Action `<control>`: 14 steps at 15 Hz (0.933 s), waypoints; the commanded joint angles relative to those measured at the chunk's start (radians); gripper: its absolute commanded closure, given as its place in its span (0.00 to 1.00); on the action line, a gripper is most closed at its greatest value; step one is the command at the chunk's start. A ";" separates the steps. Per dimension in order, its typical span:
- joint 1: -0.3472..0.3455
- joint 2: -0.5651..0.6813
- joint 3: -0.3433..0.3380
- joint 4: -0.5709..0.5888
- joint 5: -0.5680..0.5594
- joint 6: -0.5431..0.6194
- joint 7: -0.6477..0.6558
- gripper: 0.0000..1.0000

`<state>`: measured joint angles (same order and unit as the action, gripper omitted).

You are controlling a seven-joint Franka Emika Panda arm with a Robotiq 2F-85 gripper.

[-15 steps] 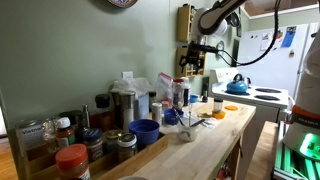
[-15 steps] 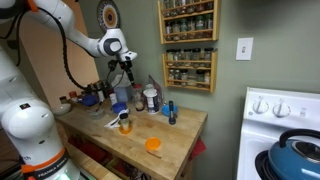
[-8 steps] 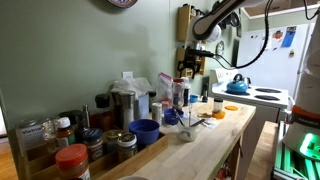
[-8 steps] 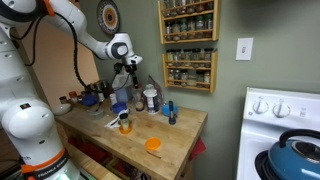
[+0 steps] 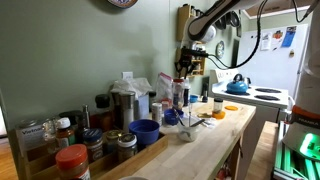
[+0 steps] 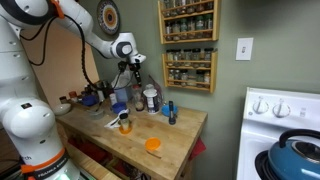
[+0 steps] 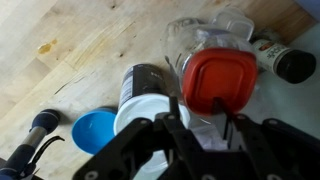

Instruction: Move the orange lid from on top of the bottle to on top of the bowl

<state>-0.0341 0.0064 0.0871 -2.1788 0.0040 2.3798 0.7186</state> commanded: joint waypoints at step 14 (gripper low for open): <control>0.057 -0.005 -0.019 0.007 0.025 -0.138 -0.042 1.00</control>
<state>0.0091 0.0004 0.0812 -2.1728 0.0064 2.2531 0.6987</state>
